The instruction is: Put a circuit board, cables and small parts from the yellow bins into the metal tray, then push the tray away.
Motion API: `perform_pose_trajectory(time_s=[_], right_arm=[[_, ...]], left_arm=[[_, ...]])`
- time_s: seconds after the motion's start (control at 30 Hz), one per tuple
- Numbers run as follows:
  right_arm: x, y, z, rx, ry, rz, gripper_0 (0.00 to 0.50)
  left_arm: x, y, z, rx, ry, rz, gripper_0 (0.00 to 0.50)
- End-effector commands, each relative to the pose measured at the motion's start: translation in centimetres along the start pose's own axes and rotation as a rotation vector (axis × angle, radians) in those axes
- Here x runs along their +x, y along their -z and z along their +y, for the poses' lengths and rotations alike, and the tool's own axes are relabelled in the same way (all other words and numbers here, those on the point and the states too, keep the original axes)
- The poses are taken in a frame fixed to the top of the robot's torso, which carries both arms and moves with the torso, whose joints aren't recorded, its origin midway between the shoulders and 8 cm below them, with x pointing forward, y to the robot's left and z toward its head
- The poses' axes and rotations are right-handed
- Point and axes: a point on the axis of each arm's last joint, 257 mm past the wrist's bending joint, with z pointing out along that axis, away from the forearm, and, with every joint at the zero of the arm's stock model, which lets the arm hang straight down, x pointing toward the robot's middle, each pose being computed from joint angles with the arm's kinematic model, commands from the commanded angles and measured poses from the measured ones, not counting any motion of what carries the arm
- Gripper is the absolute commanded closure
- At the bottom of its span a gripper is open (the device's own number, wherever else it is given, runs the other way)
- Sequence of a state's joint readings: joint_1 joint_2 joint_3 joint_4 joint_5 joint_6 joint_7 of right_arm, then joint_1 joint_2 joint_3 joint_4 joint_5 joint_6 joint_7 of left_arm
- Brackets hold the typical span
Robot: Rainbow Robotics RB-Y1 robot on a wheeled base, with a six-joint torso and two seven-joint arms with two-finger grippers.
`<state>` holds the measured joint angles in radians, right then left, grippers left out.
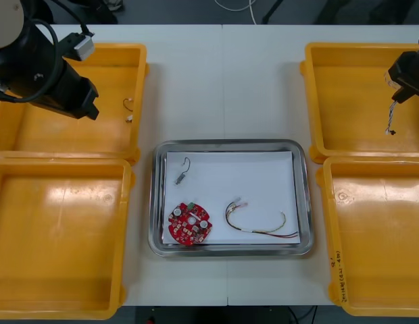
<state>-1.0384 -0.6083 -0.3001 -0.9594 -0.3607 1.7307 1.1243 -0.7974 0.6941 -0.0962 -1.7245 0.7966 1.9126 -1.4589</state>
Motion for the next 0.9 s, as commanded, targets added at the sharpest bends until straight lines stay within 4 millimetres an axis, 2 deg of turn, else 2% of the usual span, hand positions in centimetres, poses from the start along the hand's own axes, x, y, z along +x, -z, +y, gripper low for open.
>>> perform_pose_trajectory(time_s=[0.03,0.2,0.27,0.43,0.53,0.67,0.9], right_arm=[[-0.6,3.5,0.5,0.004,0.058,-0.043,0.500],[0.8,5.7,2.0,0.000,0.146,-0.042,0.500],[1.1,6.5,3.3,-0.014,0.198,-0.066,0.500],[1.8,7.6,6.1,-0.030,0.304,-0.124,0.500],[2.9,7.6,7.6,-0.041,0.367,-0.145,0.500],[5.1,7.1,9.4,-0.030,0.484,-0.178,0.500],[10.2,6.6,12.3,-0.077,0.684,-0.165,0.500]], left_arm=[[-1.6,3.0,3.9,-0.049,-0.064,-0.048,0.000],[-1.9,2.7,5.6,-0.057,-0.110,-0.057,0.000],[-2.0,2.6,6.0,-0.057,-0.121,-0.063,0.000],[-2.7,2.5,6.6,-0.069,-0.098,-0.088,0.000],[-2.9,2.3,6.8,-0.065,-0.048,-0.096,0.000],[-3.5,2.3,6.4,-0.049,0.039,-0.123,0.000],[-4.7,1.9,5.7,-0.019,0.194,-0.165,0.000]])
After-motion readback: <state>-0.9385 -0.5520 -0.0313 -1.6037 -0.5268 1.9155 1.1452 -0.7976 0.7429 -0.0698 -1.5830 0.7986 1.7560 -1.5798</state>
